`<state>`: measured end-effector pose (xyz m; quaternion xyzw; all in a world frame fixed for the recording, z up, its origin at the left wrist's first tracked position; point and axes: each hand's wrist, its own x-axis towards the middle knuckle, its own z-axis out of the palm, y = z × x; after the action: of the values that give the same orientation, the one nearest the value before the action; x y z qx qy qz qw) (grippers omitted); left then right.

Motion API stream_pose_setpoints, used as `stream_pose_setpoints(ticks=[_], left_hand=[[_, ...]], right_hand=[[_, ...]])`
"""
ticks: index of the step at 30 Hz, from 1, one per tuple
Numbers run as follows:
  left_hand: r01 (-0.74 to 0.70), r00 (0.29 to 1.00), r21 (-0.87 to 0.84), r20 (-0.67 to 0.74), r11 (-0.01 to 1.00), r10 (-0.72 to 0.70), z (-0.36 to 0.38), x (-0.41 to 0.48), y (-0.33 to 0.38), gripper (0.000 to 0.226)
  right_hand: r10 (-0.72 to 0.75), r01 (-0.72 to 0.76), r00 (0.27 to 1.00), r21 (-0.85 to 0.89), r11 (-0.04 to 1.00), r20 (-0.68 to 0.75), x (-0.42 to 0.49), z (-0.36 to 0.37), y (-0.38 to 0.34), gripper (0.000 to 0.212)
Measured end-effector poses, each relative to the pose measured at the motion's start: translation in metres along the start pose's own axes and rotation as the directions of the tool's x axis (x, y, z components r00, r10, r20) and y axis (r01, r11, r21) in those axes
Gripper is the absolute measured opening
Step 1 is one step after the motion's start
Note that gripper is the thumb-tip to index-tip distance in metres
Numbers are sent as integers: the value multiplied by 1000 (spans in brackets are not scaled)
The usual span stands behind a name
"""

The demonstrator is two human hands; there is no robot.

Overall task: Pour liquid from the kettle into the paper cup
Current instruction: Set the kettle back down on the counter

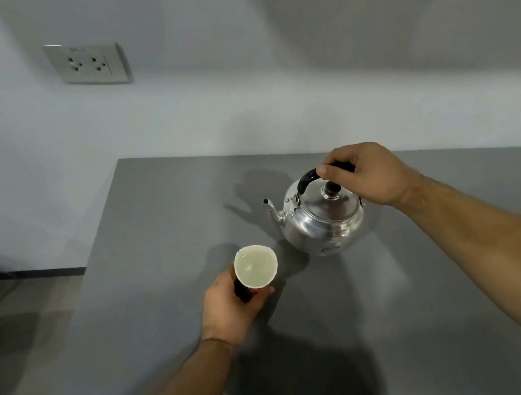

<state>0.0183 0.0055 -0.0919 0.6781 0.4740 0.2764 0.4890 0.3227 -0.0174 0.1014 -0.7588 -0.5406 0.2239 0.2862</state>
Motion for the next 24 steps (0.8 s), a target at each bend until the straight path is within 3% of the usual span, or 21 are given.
stream_pose_setpoints(ticks=[10,24], left_hand=[[-34,999,-30,-7,999,33,1,-1,-1,48],[-13,1000,-17,-19,1000,12,2,0,-4,59]], right_hand=[[36,-44,994,-70,997,-99,61,-4,24,24],[64,-77,990,-101,992,-125,114,-8,38,27]])
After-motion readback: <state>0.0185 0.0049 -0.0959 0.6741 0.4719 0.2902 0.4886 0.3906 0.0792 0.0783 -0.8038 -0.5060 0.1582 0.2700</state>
